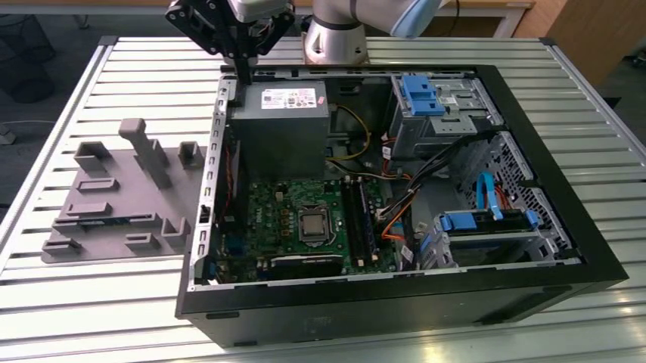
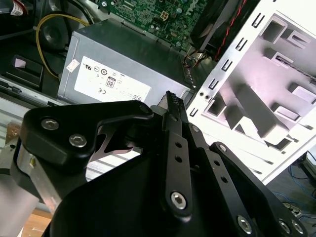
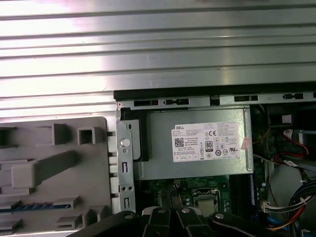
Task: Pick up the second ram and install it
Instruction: 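Reach for the second ram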
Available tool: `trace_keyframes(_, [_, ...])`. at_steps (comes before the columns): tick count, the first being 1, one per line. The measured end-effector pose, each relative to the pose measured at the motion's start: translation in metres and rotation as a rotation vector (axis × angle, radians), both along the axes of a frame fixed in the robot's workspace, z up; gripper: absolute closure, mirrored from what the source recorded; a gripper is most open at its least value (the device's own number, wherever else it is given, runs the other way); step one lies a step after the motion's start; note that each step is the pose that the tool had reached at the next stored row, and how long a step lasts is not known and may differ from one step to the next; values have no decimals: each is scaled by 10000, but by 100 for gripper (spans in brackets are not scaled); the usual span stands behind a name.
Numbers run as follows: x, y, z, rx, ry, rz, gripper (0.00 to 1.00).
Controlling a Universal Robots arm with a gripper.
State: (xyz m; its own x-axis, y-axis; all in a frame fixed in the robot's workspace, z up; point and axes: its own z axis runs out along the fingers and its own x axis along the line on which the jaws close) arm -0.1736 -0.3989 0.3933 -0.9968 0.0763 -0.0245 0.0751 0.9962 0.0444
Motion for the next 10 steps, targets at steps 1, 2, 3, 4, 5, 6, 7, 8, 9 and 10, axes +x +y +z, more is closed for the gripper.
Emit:
trace_keyframes(1, [-10,0,0,0,0,0,89])
trace_keyframes(2, [-20,0,0,0,0,1,89])
trace_keyframes(3, [-29,0,0,0,0,1,89])
trace_keyframes(4, [-38,0,0,0,0,1,89])
trace_keyframes(5, [-45,0,0,0,0,1,89])
trace_keyframes(6, [-53,0,0,0,0,1,89])
trace_keyframes(7, [-60,0,0,0,0,1,89])
trace_keyframes(8, [-66,0,-1,1,-1,1,89])
trace_keyframes(9, [-71,0,0,0,0,0,89])
trace_keyframes(10, [-74,0,0,-1,1,1,89])
